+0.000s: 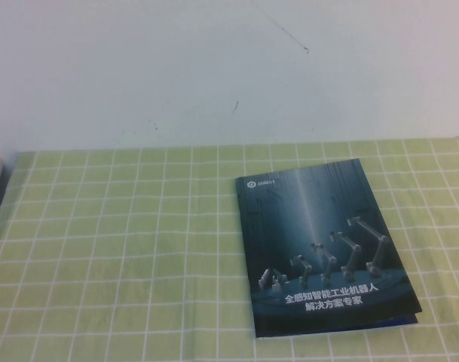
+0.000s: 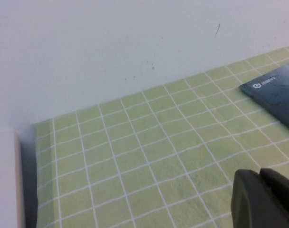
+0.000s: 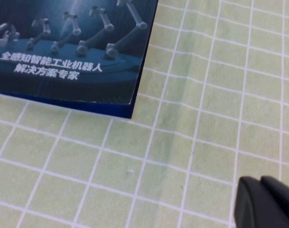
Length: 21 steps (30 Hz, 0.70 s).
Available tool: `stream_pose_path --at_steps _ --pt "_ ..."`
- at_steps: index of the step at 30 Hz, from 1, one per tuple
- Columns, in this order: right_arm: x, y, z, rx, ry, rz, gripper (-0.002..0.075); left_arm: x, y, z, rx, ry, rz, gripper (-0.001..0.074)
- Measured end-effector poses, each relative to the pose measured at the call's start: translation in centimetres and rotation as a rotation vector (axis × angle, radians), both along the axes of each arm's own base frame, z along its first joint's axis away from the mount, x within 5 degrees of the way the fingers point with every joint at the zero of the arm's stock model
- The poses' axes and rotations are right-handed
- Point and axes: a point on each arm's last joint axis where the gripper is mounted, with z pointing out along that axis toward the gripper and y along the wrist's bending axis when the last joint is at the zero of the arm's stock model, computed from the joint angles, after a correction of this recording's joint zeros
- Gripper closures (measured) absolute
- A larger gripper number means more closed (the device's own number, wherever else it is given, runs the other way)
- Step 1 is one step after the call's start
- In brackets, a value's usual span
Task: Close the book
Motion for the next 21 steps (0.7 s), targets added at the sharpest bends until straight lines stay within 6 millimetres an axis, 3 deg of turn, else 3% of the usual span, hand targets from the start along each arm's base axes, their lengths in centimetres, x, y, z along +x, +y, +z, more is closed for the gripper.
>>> stream_pose_path --at_steps 8,11,21 --pt "0.0 0.0 -0.2 0.000 0.006 -0.001 0.0729 -0.1 0.2 -0.2 -0.022 -0.066 0.020 0.0738" --pt "0.0 0.0 -0.2 0.000 0.006 -0.001 0.0729 -0.5 0.7 -1.2 -0.049 -0.092 0.079 0.0738" --pt "0.0 0.0 -0.2 0.002 0.007 -0.001 0.0729 -1.4 1.5 -9.0 -0.107 -0.018 0.227 0.0738"
